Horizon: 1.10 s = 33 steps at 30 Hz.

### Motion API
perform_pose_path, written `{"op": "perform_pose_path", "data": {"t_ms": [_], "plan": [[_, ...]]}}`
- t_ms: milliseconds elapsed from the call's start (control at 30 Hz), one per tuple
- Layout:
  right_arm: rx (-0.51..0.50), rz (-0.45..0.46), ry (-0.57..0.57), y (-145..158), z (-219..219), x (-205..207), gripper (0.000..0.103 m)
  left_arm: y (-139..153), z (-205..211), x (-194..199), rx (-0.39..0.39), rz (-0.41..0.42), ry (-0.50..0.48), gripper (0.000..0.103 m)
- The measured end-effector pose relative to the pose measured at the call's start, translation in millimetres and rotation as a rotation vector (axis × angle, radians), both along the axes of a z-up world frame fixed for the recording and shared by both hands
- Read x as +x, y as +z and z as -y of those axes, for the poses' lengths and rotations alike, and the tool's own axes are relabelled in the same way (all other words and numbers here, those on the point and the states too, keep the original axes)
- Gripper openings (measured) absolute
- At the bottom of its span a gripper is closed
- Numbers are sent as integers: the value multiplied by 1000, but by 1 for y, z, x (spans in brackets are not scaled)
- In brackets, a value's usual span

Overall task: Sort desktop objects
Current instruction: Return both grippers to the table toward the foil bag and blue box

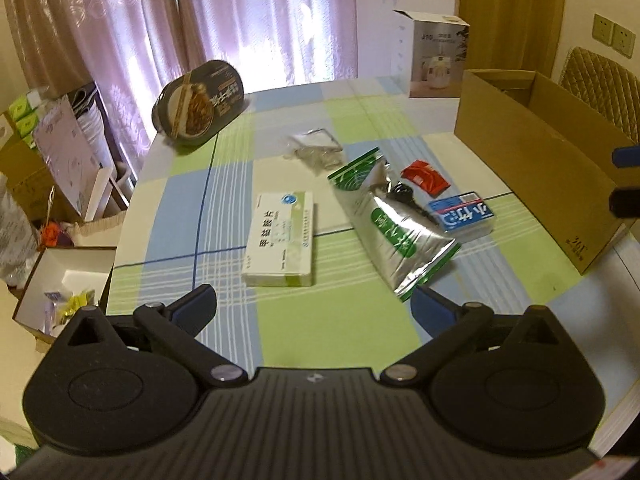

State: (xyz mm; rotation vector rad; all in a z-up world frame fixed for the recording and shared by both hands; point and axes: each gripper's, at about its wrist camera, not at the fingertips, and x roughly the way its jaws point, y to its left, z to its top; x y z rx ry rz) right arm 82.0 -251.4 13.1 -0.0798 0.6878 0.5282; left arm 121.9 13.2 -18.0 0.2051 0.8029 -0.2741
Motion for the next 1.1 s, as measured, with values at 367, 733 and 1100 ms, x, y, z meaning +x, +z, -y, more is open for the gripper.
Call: {"op": "perform_pose_path", "data": {"t_ms": [367, 733, 1100], "plan": [[-135, -57, 58, -36, -19, 23, 101, -20, -2, 20, -10, -26, -37, 102], [-144, -94, 42, -57, -27, 51, 101, -53, 18, 41, 0, -41, -94, 102], [-106, -126, -56, -79, -40, 84, 101, -68, 12, 58, -38, -40, -64, 102]]}}
